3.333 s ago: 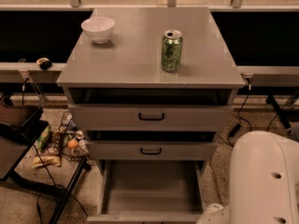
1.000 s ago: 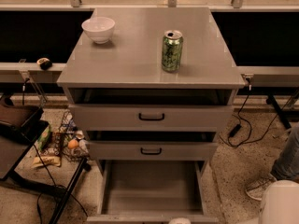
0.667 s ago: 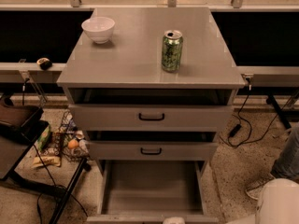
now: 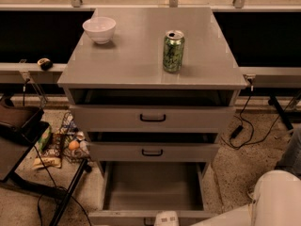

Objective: Close bottom drawer

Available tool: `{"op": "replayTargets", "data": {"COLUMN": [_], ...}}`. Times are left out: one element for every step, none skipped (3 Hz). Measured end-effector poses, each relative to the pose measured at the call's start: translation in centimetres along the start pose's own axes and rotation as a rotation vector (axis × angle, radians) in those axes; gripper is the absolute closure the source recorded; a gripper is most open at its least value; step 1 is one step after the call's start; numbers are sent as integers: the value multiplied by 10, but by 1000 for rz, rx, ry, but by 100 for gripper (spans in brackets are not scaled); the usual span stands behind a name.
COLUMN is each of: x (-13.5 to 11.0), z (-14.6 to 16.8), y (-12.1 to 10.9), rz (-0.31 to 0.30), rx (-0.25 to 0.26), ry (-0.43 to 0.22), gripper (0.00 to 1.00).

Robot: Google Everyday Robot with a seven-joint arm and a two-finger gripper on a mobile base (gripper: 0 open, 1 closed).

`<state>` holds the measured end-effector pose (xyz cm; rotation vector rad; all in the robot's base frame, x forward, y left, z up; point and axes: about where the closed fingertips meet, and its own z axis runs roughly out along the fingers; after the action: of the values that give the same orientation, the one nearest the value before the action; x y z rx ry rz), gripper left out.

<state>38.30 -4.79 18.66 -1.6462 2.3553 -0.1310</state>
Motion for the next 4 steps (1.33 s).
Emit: {"op": "replayTargets", "data": {"x": [0,-8,-9,-12], "z": [0,8,8,12], "y": [0,-10,-14,-27], "rz": [0,15,15,12], "rx": [0,28,33,54], "ry": [0,-21,-22,-25], "gripper": [100,100,100,100]}}
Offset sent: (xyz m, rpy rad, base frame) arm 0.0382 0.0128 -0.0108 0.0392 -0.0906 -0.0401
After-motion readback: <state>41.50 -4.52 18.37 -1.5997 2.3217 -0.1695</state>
